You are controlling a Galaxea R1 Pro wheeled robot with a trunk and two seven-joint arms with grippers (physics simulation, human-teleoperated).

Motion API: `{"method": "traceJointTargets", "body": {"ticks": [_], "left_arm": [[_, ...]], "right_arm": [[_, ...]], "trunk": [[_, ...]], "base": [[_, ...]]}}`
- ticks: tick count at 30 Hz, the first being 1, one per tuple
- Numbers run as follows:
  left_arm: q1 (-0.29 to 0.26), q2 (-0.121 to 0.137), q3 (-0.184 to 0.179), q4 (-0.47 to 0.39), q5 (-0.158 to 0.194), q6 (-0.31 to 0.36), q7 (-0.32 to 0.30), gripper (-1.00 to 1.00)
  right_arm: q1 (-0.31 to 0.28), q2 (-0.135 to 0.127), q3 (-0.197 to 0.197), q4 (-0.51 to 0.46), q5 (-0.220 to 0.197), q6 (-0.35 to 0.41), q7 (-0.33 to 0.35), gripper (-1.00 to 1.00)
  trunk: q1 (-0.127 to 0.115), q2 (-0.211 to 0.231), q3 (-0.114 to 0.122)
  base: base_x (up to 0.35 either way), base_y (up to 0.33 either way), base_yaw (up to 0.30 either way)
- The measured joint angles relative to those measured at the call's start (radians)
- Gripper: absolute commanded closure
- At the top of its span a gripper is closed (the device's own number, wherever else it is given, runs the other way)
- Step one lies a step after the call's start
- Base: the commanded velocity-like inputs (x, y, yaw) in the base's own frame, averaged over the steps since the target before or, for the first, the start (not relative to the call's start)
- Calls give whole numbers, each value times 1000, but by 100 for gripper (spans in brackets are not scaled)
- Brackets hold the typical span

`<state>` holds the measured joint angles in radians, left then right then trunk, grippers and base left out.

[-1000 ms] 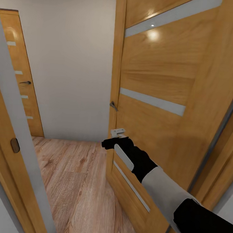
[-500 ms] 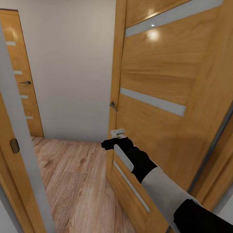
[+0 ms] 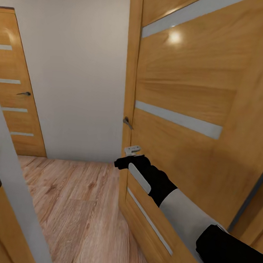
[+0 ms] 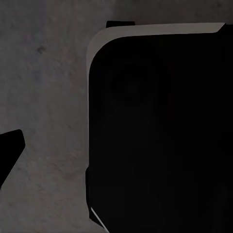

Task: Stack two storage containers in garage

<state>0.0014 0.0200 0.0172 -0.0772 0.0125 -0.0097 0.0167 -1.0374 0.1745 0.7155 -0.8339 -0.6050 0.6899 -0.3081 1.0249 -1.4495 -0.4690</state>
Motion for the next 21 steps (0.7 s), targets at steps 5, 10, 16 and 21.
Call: {"method": "traceJointTargets", "body": {"ticks": [5, 10, 16, 21], "left_arm": [[0, 0, 0, 0, 0, 0, 1, -100], [0, 0, 0, 0, 0, 0, 1, -100], [0, 0, 0, 0, 0, 0, 1, -100], [0, 0, 0, 0, 0, 0, 2, -100]], "right_arm": [[0, 0, 0, -1, 0, 3, -1, -100], [0, 0, 0, -8, 0, 4, -2, -100], [0, 0, 0, -10, 0, 4, -2, -100], [0, 0, 0, -11, 0, 4, -2, -100]], "trunk": [[0, 0, 0], [0, 0, 0], [0, 0, -1], [0, 0, -2]], "base": [[18, 0, 0], [4, 0, 9], [1, 0, 176], [0, 0, 68]]}}
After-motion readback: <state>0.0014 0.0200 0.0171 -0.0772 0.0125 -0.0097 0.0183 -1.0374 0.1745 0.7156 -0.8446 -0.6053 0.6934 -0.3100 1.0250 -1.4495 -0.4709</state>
